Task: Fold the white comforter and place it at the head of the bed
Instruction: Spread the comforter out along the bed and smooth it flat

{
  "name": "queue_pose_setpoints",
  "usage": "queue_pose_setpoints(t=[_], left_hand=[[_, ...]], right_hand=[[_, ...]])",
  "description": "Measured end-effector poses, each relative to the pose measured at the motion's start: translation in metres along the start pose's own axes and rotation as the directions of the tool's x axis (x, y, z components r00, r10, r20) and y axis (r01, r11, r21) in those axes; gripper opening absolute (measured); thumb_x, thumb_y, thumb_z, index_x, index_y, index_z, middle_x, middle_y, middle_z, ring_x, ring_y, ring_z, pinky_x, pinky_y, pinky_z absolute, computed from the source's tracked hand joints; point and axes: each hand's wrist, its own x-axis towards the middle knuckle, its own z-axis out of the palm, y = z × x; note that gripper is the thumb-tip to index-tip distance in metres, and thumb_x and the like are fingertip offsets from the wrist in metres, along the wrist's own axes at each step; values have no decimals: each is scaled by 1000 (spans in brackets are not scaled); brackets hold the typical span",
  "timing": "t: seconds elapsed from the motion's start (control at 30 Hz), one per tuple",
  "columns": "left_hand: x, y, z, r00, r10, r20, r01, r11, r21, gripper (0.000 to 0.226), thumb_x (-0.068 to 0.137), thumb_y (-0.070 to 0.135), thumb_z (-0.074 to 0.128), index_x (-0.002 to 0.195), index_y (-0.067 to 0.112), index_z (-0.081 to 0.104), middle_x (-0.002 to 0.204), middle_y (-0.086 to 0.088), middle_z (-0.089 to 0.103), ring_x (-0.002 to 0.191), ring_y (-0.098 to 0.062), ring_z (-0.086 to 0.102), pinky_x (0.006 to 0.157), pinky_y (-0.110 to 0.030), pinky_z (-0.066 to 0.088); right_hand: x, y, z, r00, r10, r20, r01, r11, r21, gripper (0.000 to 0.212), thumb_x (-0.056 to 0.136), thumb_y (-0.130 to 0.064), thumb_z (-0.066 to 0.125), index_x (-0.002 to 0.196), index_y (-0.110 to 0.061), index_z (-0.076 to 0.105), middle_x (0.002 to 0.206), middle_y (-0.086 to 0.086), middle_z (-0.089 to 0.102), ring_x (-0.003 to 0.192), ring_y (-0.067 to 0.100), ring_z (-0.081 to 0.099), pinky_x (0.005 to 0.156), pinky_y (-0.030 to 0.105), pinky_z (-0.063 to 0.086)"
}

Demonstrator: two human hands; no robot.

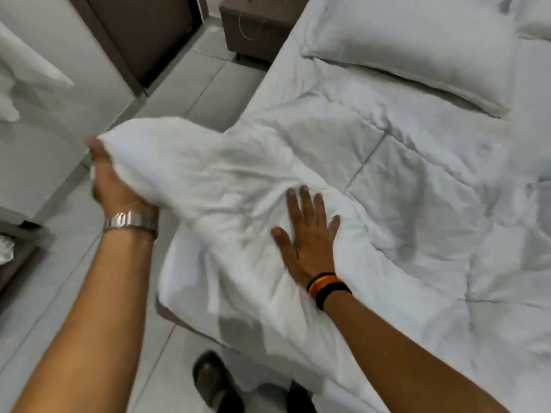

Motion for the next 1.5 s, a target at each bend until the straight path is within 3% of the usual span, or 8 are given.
queue_pose_setpoints(t=[0.23,0.47,0.63,0.73,0.93,1.13,1.33,1.5], left_hand=[[16,19,-203,866,-379,-326,498,705,504,91,87,91,31,106,15,77,140,-24,65,106,-33,70,89,-45,52],[148,5,-223,768,-473,-431,618,374,691,146,48,107,48,160,14,38,157,-15,51,134,-37,58,112,-56,46],[199,-14,-162,453,-864,-219,504,45,863,106,56,106,52,135,36,69,138,-4,70,126,-30,66,118,-47,40],[195,-47,-111,567,-814,-124,409,148,900,80,84,88,48,139,31,60,151,4,55,117,-6,63,106,-17,41],[204,-77,-37,740,-672,33,158,221,962,88,92,80,47,151,15,48,132,-1,61,124,-26,60,105,-32,44],[200,-122,-3,667,-730,148,121,303,945,126,55,84,81,156,23,38,154,5,53,138,-23,54,98,-25,41],[236,-98,3,629,-741,235,245,476,845,45,71,18,97,109,15,72,98,8,79,93,-13,78,83,-32,63],[243,-13,-4,688,-364,628,-370,569,735,59,75,36,87,126,32,58,111,22,74,98,12,69,82,-11,56]], right_hand=[[-41,-6,81,852,435,292,-362,892,-272,80,79,-87,-17,150,-54,-31,172,-13,-22,159,21,-18,116,75,-8],[34,-88,128,871,483,83,-474,873,-112,79,92,-85,7,161,-52,-14,174,-6,-18,160,22,-18,119,70,-13],[87,-119,142,863,501,-71,-495,865,83,78,92,-87,12,160,-55,-9,175,-10,-14,160,19,-15,119,68,-16],[103,-127,146,862,500,-88,-493,865,94,78,92,-87,14,160,-55,-10,174,-10,-15,160,19,-16,120,67,-16],[119,-129,146,842,536,-67,-536,844,13,81,93,-84,13,162,-50,-12,174,-3,-18,159,23,-20,120,72,-8],[128,-122,175,803,584,-119,-592,804,-49,78,92,-85,4,160,-52,-17,174,-2,-20,159,25,-22,119,73,-7],[158,-145,191,716,664,-216,-685,728,-35,77,98,-76,15,166,-43,-2,175,0,-15,160,26,-15,120,74,-1],[191,-179,195,678,571,-463,-605,791,90,73,102,-71,19,167,-39,6,176,-5,-2,162,22,-6,120,66,0]])
